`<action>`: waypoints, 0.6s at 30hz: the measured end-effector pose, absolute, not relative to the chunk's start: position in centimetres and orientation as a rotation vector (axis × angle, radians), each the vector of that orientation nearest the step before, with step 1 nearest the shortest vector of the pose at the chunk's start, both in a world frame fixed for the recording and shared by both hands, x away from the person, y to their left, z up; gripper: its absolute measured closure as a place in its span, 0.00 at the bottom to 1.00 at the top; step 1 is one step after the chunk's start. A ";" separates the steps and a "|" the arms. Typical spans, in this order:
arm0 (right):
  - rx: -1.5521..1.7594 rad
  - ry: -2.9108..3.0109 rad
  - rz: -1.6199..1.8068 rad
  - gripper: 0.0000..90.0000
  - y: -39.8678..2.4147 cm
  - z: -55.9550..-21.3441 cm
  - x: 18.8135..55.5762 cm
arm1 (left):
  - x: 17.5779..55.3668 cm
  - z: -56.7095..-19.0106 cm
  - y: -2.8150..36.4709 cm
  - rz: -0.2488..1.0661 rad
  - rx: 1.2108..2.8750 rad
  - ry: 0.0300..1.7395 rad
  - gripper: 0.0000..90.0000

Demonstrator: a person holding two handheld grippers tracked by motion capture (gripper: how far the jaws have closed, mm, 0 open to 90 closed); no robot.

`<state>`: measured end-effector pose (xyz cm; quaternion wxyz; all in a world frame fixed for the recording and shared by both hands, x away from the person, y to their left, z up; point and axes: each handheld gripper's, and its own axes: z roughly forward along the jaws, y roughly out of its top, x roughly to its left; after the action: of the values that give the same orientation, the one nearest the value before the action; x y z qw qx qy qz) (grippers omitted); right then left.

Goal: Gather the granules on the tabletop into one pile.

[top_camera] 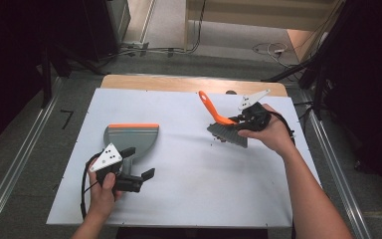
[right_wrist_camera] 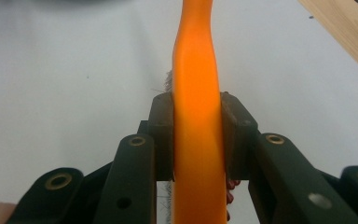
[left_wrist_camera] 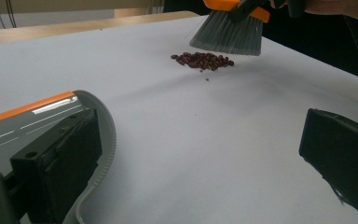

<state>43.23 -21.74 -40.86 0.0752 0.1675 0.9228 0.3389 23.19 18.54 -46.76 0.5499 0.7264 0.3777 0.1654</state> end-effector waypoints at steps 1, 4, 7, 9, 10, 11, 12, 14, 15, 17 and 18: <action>0.526 2.759 1.021 0.76 -21.9 -40.8 43.0 | 23.2 -46.7 18.6 0.392 1.720 0.894 0.00; 0.637 2.726 1.061 0.76 -22.6 -40.9 42.2 | 23.2 -46.7 18.6 0.392 1.716 0.895 0.00; 0.732 2.681 1.081 0.76 -23.4 -41.1 41.2 | 23.2 -46.7 18.6 0.393 1.713 0.897 0.00; 0.797 2.649 1.108 0.76 -24.1 -41.3 40.5 | 23.2 -46.7 18.6 0.394 1.717 0.897 0.00; 0.828 2.633 1.125 0.76 -24.4 -41.3 40.1 | 23.2 -46.7 18.6 0.394 1.715 0.897 0.00; 0.858 2.618 1.142 0.76 -24.8 -41.4 39.7 | 23.2 -46.7 18.6 0.396 1.719 0.896 0.00; 0.880 2.602 1.162 0.76 -25.2 -41.4 39.3 | 23.2 -46.7 18.5 0.396 1.720 0.896 0.00; 0.927 2.574 1.181 0.76 -25.9 -41.4 38.4 | 23.2 -46.7 18.6 0.398 1.721 0.896 0.00; 0.950 2.561 1.194 0.76 -26.3 -41.4 38.0 | 23.2 -46.7 18.6 0.398 1.721 0.896 0.00; 0.984 2.525 1.211 0.76 -27.0 -41.4 37.2 | 23.1 -46.7 18.6 0.400 1.717 0.897 0.00; 1.005 2.513 1.228 0.76 -27.4 -41.4 36.8 | 23.1 -46.7 18.6 0.402 1.718 0.898 0.00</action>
<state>36.75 -27.36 -41.40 0.0848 0.3369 0.8426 0.4116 23.13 18.57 -46.65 0.5489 0.7253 0.3792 0.1698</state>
